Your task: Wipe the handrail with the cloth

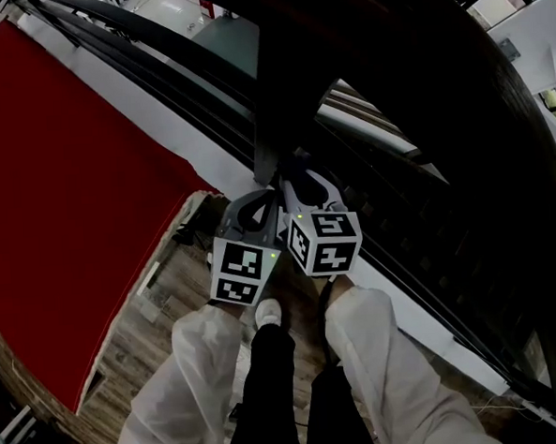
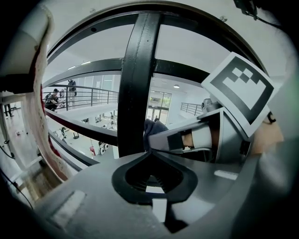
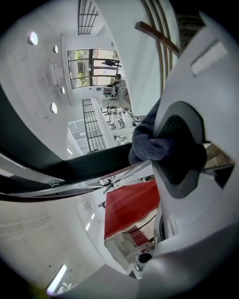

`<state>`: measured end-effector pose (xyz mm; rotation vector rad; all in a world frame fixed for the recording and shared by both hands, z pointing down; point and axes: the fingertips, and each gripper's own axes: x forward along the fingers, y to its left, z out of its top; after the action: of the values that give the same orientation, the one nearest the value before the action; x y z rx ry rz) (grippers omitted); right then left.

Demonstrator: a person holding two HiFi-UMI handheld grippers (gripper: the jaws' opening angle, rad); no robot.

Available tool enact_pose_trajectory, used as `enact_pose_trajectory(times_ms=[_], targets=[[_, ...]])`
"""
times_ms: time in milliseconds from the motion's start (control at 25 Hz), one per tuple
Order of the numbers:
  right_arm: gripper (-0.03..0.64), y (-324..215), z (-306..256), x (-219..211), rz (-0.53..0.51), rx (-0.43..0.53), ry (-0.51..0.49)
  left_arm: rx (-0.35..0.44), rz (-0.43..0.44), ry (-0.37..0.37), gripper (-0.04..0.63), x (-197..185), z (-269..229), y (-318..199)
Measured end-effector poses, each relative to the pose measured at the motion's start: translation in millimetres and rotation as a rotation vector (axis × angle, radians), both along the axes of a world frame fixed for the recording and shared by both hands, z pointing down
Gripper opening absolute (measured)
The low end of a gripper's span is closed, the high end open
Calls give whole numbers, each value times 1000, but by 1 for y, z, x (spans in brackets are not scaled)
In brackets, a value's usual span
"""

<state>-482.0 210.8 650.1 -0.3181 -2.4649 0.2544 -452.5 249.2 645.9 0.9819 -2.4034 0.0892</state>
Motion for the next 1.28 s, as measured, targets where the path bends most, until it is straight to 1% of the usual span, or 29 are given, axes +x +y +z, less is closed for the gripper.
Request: enact_pose_trajectory(times_ms=[200,480,800,1160,1280], targets=[[91,-11,-9,15,17,1,-3,-8,11,0,-2,13,-7,-4],[91,-36,-10,38,47,4,-7,-3,24,4,-2,31,-9,-27],[91,-62,-5,61,90,11,-19,-8,89,11,-2,55,1,-50],[91,-102,-10,101,139,3,-32,-28,138,13,-2,90,-1,-81],[91,-115,-10,115,149,1,-33,-32,142,18,-2,101,0,-92]])
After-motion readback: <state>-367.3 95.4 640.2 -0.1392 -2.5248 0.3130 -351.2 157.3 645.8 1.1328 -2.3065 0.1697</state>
